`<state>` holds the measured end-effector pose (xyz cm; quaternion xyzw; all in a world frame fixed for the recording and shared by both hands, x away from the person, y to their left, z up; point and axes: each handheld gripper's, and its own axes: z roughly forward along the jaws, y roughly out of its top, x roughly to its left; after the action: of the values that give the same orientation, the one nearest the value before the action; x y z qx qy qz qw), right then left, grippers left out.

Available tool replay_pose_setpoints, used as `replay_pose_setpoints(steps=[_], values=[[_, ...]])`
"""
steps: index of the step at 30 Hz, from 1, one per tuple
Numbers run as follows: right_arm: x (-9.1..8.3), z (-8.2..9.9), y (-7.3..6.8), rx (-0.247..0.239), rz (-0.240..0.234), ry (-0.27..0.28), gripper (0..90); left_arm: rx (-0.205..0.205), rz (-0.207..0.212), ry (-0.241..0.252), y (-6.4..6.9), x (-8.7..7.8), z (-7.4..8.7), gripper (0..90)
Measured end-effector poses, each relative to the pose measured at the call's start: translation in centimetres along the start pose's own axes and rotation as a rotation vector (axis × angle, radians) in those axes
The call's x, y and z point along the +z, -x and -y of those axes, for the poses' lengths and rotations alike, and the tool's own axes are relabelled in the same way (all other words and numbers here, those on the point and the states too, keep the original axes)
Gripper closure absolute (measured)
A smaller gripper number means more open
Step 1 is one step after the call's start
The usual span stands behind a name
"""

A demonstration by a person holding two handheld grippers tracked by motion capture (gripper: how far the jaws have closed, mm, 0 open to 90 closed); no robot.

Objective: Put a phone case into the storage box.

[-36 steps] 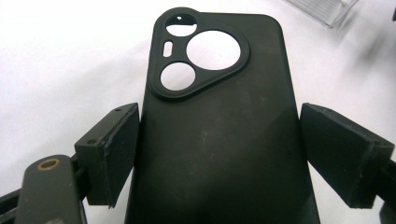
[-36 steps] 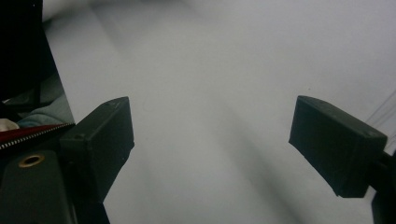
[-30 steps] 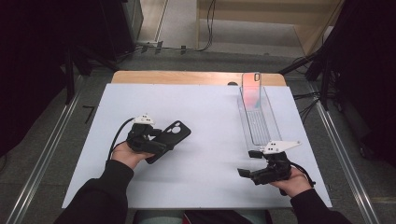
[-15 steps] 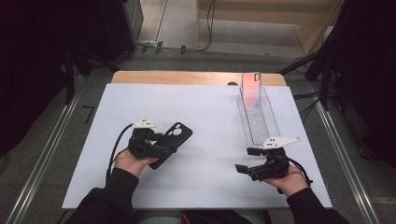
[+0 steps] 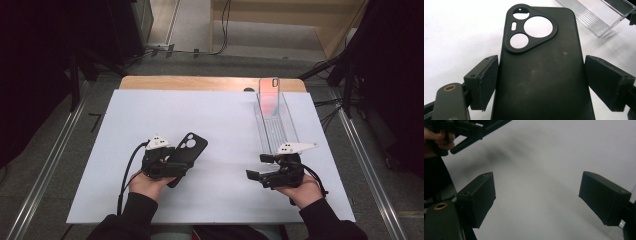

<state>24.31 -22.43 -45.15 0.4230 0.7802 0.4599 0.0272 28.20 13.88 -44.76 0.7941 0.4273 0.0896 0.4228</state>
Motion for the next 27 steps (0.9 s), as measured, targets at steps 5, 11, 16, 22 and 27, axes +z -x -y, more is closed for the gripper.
replay_pose_setpoints(steps=[5,11,16,22,27], values=[[0.3,-0.4,-0.4,0.008,0.008,0.019,12.1,0.006,-0.031,0.046,1.0,0.4,0.5,14.6],[0.5,-0.9,-0.7,0.03,0.008,0.032,12.1,0.006,-0.019,0.116,1.9,1.0,0.8,14.5],[0.7,-1.3,-1.1,0.059,0.0,0.061,12.6,0.033,-0.045,0.174,2.5,1.3,1.1,14.5],[1.3,-2.0,-1.6,0.058,0.012,0.059,12.8,0.049,-0.055,0.25,3.1,1.7,1.8,14.4],[2.0,-2.7,-2.0,0.084,-0.003,0.07,12.9,0.056,-0.059,0.273,3.4,1.9,1.9,14.4]])
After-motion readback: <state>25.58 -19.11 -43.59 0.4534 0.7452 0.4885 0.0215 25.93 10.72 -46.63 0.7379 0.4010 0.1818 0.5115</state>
